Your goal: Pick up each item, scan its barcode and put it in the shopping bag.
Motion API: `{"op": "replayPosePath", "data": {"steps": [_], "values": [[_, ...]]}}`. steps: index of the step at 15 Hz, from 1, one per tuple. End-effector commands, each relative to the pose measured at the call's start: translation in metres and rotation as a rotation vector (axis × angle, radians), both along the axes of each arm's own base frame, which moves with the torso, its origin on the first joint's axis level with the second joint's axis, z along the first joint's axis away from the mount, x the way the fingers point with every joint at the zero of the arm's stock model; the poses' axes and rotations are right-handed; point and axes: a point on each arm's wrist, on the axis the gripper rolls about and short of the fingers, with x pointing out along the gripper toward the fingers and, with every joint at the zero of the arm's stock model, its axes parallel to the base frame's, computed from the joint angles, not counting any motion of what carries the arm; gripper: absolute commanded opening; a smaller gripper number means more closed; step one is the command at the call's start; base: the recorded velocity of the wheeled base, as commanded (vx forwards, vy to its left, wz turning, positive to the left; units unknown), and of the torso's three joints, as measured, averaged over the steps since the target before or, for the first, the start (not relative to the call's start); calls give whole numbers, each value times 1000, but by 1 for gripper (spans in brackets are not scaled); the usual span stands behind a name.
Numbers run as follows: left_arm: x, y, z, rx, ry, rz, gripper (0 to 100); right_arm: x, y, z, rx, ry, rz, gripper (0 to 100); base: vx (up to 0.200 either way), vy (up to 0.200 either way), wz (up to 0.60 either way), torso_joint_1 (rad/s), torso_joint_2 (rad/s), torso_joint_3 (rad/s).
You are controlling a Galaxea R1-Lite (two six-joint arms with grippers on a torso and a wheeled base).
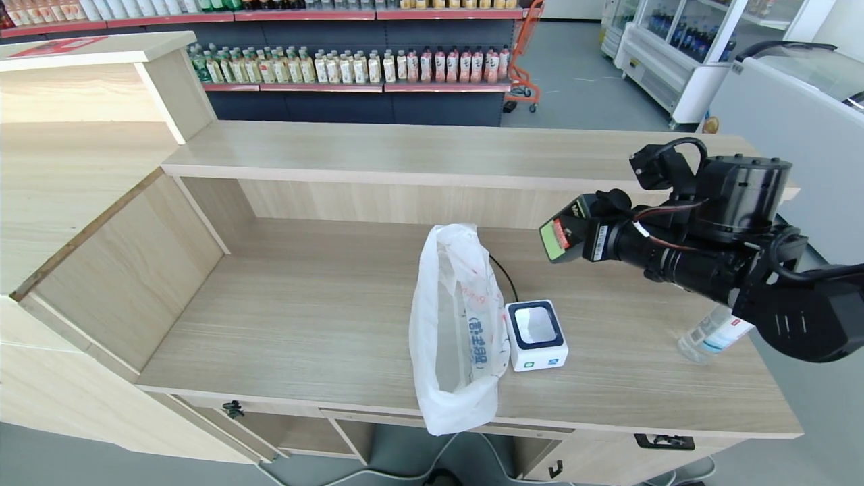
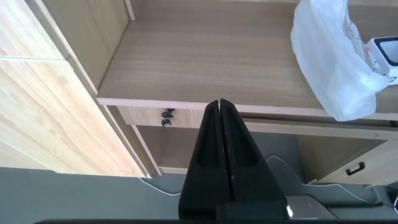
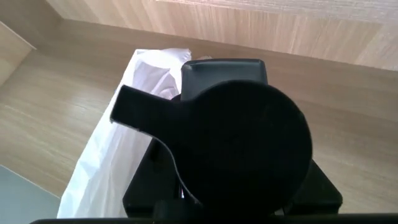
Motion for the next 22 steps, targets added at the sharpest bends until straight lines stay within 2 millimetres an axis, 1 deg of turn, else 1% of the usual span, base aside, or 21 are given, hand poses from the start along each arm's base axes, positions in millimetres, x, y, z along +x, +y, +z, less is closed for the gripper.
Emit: {"op": "replayPosePath", "data": {"steps": [1,2,3,4,5,7,9,11,13,17,19,22], "values": [[0,0,0,1,0,0,0,8,16,-11,-9,29,4,0,0,200,0,-7,-2,12],[0,0,0,-1,-1,0,0,10,22,-15,-13,35,0,0,0,200,0,-2,-2,7],[0,0,0,1,2,0,0,15,35,-25,-23,54,2,0,0,200,0,2,2,2],[0,0,0,-1,0,0,0,19,42,-34,-34,74,2,0,0,200,0,7,7,2],[0,0,0,-1,0,0,0,21,44,-37,-38,81,0,0,0,0,0,0,0,0],[0,0,0,-2,0,0,0,35,50,-50,-46,102,-3,0,0,0,0,0,0,0],[0,0,0,-2,0,0,0,39,54,-61,-33,135,2,0,0,0,0,0,0,0],[0,0,0,-2,0,2,0,40,60,-77,-41,181,6,0,0,0,0,0,0,0],[0,0,0,-2,0,0,0,42,66,-89,-54,207,16,0,0,0,0,0,0,0],[0,0,0,-2,0,0,0,38,85,-104,-70,236,65,0,0,0,0,0,0,0],[0,0,0,-2,0,0,0,39,94,-117,-84,256,80,0,0,0,0,0,0,0],[0,0,0,-2,0,0,0,33,103,-138,-123,304,106,0,0,0,0,0,0,0]]}}
